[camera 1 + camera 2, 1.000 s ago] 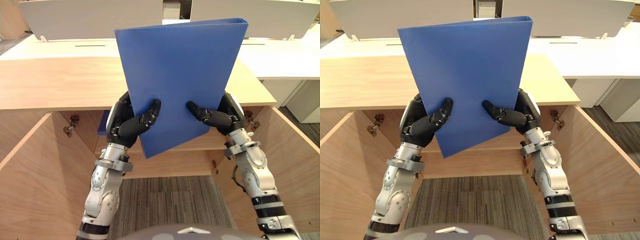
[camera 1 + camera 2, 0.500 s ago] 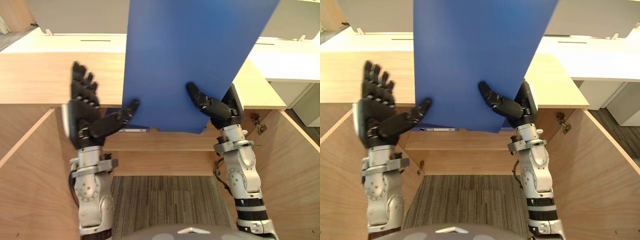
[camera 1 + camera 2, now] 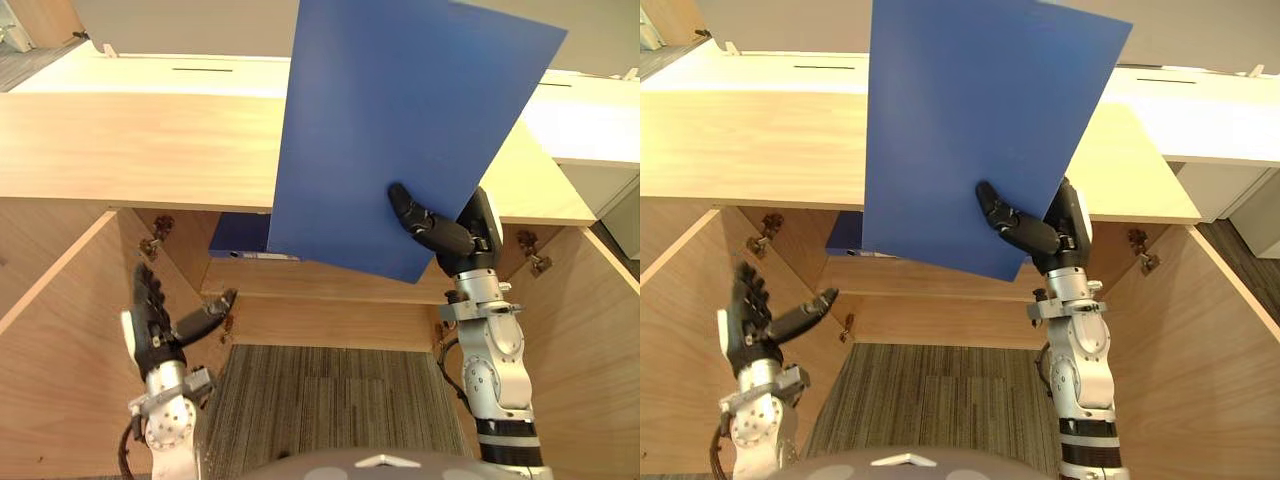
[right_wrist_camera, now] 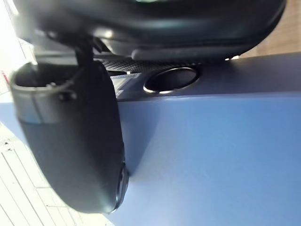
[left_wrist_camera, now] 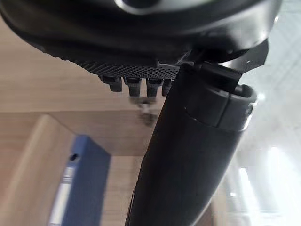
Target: Walk over to the cabinet, pick up the folder, carry it to the office cabinet, place the folder inside the office cabinet, then close the office cabinet door
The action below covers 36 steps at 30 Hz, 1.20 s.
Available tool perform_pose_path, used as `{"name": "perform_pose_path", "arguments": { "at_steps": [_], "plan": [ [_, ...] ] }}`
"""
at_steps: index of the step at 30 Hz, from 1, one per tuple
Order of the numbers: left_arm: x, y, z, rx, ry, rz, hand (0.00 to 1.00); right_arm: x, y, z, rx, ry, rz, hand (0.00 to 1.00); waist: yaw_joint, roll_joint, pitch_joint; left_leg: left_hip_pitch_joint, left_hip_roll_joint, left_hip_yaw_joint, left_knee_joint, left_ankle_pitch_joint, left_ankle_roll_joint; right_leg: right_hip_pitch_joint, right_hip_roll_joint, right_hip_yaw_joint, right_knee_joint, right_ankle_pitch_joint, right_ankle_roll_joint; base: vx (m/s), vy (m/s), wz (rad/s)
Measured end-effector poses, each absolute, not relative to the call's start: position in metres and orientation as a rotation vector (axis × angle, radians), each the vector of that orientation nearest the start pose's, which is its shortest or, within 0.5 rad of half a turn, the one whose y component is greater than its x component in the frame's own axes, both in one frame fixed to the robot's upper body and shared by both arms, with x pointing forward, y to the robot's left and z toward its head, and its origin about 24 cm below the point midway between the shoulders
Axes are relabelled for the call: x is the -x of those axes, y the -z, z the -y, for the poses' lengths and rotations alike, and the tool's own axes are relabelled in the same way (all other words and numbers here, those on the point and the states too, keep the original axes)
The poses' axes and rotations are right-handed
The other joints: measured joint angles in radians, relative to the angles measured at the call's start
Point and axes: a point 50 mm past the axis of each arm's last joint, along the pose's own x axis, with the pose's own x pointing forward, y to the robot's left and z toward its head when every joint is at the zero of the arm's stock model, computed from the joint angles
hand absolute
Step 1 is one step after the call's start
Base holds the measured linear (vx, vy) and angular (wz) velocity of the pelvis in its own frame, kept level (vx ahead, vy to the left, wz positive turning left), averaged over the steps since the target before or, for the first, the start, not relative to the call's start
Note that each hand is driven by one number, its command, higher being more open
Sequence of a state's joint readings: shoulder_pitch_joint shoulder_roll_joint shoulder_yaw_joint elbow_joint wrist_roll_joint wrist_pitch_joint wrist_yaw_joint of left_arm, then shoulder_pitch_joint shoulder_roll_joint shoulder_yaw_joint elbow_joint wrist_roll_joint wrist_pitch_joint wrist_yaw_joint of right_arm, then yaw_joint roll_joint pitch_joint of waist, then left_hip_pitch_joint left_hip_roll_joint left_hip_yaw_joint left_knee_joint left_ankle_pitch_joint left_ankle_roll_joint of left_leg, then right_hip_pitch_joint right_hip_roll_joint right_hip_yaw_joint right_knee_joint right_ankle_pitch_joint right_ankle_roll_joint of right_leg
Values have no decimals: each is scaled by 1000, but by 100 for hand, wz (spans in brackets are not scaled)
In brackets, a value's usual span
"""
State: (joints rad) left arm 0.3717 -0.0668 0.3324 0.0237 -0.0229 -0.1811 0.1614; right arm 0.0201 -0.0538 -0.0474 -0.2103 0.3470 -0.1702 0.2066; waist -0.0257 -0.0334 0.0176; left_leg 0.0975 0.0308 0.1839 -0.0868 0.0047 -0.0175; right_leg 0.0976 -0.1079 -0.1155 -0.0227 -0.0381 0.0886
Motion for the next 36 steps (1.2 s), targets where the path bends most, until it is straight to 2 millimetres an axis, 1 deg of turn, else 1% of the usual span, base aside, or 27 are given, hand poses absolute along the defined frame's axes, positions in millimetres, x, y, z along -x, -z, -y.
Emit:
{"name": "perform_pose_path", "arguments": {
  "at_steps": [1,2,4,5,7,8,10,15,19,24,26,28,29,31,32,34,35,36],
  "plan": [
    [-134,34,-244,-37,-609,-277,100,-241,-103,163,-235,-177,387,0,1,0,0,-7,0,0,0,0,0,-8,0,0,0,0,0,0,0,0],
    [-130,41,-243,-45,-609,-317,100,-241,-103,162,-231,-186,383,0,1,0,0,-9,0,0,0,0,0,-10,0,0,0,0,0,0,0,0],
    [-115,69,-239,-56,-597,-477,100,-237,-98,159,-215,-216,354,0,1,-1,-1,-10,0,-1,0,0,0,-11,0,-1,0,0,0,0,0,0],
    [-110,76,-237,-53,-594,-516,100,-236,-96,157,-214,-224,346,0,1,-1,-1,-11,0,-1,0,0,0,-11,0,-1,0,0,0,0,0,0],
    [-92,100,-231,-30,-583,-653,100,-234,-92,153,-204,-259,319,0,1,-1,0,-13,0,-1,0,0,0,-13,0,-2,0,0,0,0,0,0],
    [-88,105,-229,-24,-580,-684,100,-234,-92,151,-201,-268,314,0,1,-1,0,-13,0,-1,0,0,0,-14,0,-2,0,0,0,0,0,0],
    [-71,121,-224,-7,-574,-793,100,-232,-88,148,-197,-293,296,0,3,0,0,-15,1,-1,0,-1,-1,-15,1,-2,-1,0,0,-31,-15,0],
    [-49,138,-221,-45,-518,-931,100,-229,-85,138,-179,-356,272,0,4,1,-1,-48,3,1,13,-1,-2,-43,1,3,-1,-2,-2,-30,-15,-1],
    [-43,143,-224,-63,-480,-978,100,-228,-82,133,-138,-395,250,0,6,6,-1,-51,5,1,14,-1,-3,-45,4,2,-1,-3,-4,0,0,0],
    [-48,150,-225,-88,-409,-1023,100,-224,-59,118,-99,-484,140,0,17,14,4,-90,6,2,23,1,-5,-84,3,3,6,-2,-4,-21,-2,0],
    [-56,150,-223,-103,-372,-1009,100,-225,-53,110,-49,-529,115,0,18,23,28,-127,9,2,48,-3,-2,-123,2,6,33,-2,-4,-23,3,-1],
    [-73,147,-222,-120,-337,-971,100,-232,-52,103,13,-572,112,0,20,32,77,-189,17,3,115,-23,0,-177,1,9,78,-2,-4,-80,18,-4],
    [-78,146,-222,-125,-328,-960,100,-234,-51,102,34,-580,110,0,20,34,91,-207,19,3,133,-29,2,-192,0,10,89,-3,-5,-108,28,-4],
    [-96,142,-221,-130,-313,-906,100,-241,-50,99,108,-601,107,0,21,49,142,-292,29,3,224,-58,7,-265,-2,11,149,-9,-14,-130,37,-4],
    [-101,141,-220,-131,-308,-894,100,-242,-50,99,122,-602,107,0,21,53,153,-318,33,3,250,-66,9,-288,-3,11,165,-11,-16,-136,39,-5],
    [-124,135,-217,-143,-275,-839,100,-249,-47,98,177,-599,99,0,22,66,199,-409,39,2,327,-83,17,-373,-8,13,232,-22,-14,-136,36,-3],
    [-129,133,-215,-144,-267,-823,100,-251,-47,98,193,-600,96,0,21,67,212,-432,39,2,347,-87,18,-395,-11,13,249,-28,-14,-160,30,-3],
    [-140,129,-213,-143,-257,-790,100,-254,-46,98,225,-596,93,0,21,71,237,-474,42,3,387,-95,22,-436,-14,15,286,-37,-15,-139,16,-3]
  ]
}}
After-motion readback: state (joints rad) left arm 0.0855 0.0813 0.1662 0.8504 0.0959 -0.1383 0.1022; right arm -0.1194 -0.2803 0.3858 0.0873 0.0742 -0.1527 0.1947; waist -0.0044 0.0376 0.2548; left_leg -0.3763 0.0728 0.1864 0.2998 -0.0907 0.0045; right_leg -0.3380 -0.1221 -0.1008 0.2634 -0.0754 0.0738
